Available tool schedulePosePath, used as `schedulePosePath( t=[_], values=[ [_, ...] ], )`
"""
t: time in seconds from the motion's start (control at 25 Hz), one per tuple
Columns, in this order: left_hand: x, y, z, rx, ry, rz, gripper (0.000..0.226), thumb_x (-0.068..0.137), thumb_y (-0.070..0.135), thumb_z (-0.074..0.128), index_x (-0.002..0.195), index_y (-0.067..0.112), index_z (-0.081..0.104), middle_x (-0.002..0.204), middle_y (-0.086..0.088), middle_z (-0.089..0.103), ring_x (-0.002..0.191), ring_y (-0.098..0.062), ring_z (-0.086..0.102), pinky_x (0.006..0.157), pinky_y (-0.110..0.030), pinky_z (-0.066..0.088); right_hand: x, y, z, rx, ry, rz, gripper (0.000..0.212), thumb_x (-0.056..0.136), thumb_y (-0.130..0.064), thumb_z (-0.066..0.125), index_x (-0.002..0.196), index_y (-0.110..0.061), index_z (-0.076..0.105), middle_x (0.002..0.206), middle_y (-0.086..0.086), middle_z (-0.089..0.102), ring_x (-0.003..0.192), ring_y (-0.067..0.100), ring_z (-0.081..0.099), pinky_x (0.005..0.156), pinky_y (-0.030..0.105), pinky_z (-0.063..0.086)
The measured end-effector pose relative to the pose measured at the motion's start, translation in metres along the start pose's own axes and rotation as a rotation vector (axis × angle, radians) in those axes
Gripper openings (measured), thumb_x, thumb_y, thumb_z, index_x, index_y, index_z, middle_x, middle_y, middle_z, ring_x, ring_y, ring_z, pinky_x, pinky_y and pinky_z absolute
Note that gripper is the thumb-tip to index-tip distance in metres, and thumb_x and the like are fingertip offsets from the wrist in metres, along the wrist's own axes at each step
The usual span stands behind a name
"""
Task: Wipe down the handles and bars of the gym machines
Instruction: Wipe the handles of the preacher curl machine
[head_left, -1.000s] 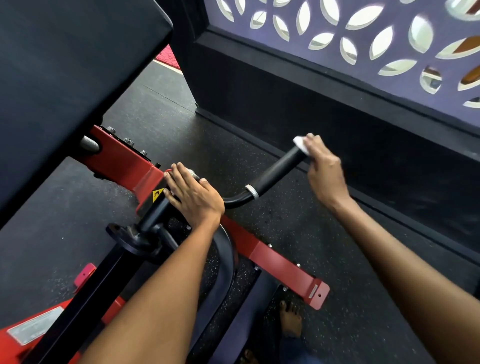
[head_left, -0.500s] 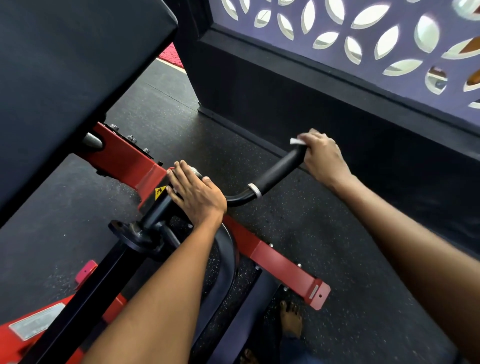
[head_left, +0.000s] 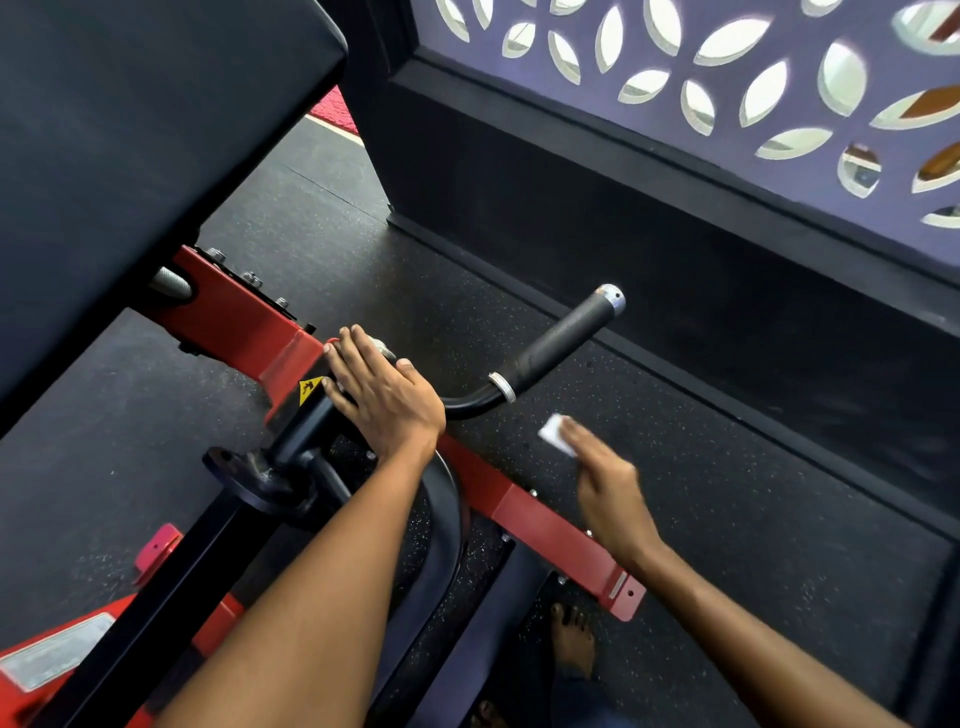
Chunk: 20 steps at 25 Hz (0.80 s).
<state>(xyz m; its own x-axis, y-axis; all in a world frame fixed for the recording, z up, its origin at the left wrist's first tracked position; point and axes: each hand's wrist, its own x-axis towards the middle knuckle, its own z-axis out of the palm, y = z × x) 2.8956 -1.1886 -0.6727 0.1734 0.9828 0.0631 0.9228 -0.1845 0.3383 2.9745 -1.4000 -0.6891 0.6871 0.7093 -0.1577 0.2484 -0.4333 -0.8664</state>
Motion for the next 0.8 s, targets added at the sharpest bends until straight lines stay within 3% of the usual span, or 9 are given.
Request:
schedulePosePath(
  t=[0.08, 0.12, 0.28, 0.4, 0.56, 0.6, 0.68, 0.72, 0.8],
  values=[
    [0.0, 0.0, 0.0, -0.002, 0.002, 0.002, 0.062, 0.095, 0.02, 0.043, 0.152, 0.009, 0.02, 0.159, -0.005, 0.019, 0.149, -0.024, 0.006, 0.117, -0.046, 0.004, 0.026, -0.005, -0.007, 0.449, 0.287, 0.523, 0.041, 0.091, 0.006, 0.042, 0.128, -0.005, 0.057, 0.115, 0.009, 0.063, 0.077, 0.005, 0.056, 0.068, 0.017, 0.044],
    [0.0, 0.0, 0.001, 0.001, 0.001, 0.001, 0.062, 0.095, 0.02, 0.043, 0.152, 0.009, 0.02, 0.159, -0.005, 0.019, 0.149, -0.024, 0.006, 0.117, -0.046, 0.004, 0.055, -0.005, -0.014, 0.707, 0.381, 0.683, 0.038, 0.092, 0.006, 0.041, 0.125, 0.0, 0.057, 0.11, 0.014, 0.063, 0.073, 0.009, 0.057, 0.066, 0.021, 0.045],
    [0.0, 0.0, 0.001, 0.001, 0.003, -0.003, 0.062, 0.095, 0.02, 0.043, 0.152, 0.009, 0.02, 0.159, -0.005, 0.019, 0.148, -0.024, 0.007, 0.117, -0.046, 0.004, 0.146, -0.032, -0.044, 1.287, 0.389, 0.729, 0.045, 0.084, 0.015, 0.024, 0.123, 0.011, 0.047, 0.12, 0.024, 0.056, 0.1, 0.029, 0.061, 0.085, 0.035, 0.054],
    [0.0, 0.0, 0.0, -0.013, 0.003, -0.004, 0.061, 0.095, 0.019, 0.043, 0.152, 0.009, 0.02, 0.159, -0.006, 0.02, 0.148, -0.024, 0.008, 0.117, -0.047, 0.004, 0.124, -0.055, -0.026, 1.343, 0.128, 0.736, 0.059, 0.067, 0.016, 0.025, 0.122, 0.007, 0.046, 0.106, 0.018, 0.06, 0.075, 0.015, 0.057, 0.05, 0.018, 0.049],
    [0.0, 0.001, 0.0, -0.012, -0.002, -0.005, 0.061, 0.096, 0.019, 0.042, 0.152, 0.009, 0.019, 0.159, -0.006, 0.019, 0.148, -0.024, 0.007, 0.117, -0.046, 0.003, 0.068, -0.064, 0.0, 1.087, -0.094, 0.781, 0.049, 0.077, 0.018, 0.023, 0.117, 0.007, 0.05, 0.114, 0.022, 0.058, 0.102, 0.03, 0.059, 0.082, 0.033, 0.054],
    [0.0, 0.001, 0.0, -0.011, -0.003, -0.004, 0.061, 0.096, 0.02, 0.042, 0.152, 0.01, 0.019, 0.159, -0.005, 0.019, 0.148, -0.024, 0.007, 0.117, -0.046, 0.003, 0.062, -0.064, -0.004, 0.936, -0.056, 0.751, 0.044, 0.079, 0.019, 0.025, 0.109, 0.005, 0.055, 0.108, 0.022, 0.06, 0.095, 0.03, 0.062, 0.079, 0.035, 0.054],
    [0.0, 0.001, 0.0, -0.011, 0.001, -0.001, 0.061, 0.096, 0.02, 0.042, 0.152, 0.009, 0.02, 0.159, -0.006, 0.019, 0.148, -0.024, 0.007, 0.117, -0.046, 0.003, 0.069, -0.061, -0.025, 0.514, 0.293, 0.581, 0.041, 0.08, 0.015, 0.034, 0.103, -0.002, 0.063, 0.1, 0.014, 0.067, 0.087, 0.028, 0.065, 0.074, 0.035, 0.053],
    [0.001, 0.001, 0.0, -0.012, 0.001, -0.002, 0.061, 0.096, 0.02, 0.042, 0.152, 0.009, 0.02, 0.159, -0.006, 0.019, 0.148, -0.024, 0.007, 0.117, -0.046, 0.003, 0.078, -0.056, -0.038, 0.314, 0.458, 0.418, 0.042, 0.081, 0.012, 0.037, 0.108, -0.005, 0.065, 0.103, 0.006, 0.067, 0.094, 0.023, 0.064, 0.079, 0.031, 0.051],
    [0.0, 0.0, 0.0, -0.015, 0.0, -0.002, 0.061, 0.096, 0.02, 0.042, 0.152, 0.009, 0.02, 0.159, -0.006, 0.019, 0.148, -0.024, 0.007, 0.117, -0.046, 0.003, 0.101, -0.044, -0.057, 0.001, 0.436, 0.078, 0.047, 0.086, 0.011, 0.039, 0.124, -0.007, 0.059, 0.121, -0.002, 0.059, 0.117, 0.012, 0.053, 0.103, 0.022, 0.039]
  ],
)
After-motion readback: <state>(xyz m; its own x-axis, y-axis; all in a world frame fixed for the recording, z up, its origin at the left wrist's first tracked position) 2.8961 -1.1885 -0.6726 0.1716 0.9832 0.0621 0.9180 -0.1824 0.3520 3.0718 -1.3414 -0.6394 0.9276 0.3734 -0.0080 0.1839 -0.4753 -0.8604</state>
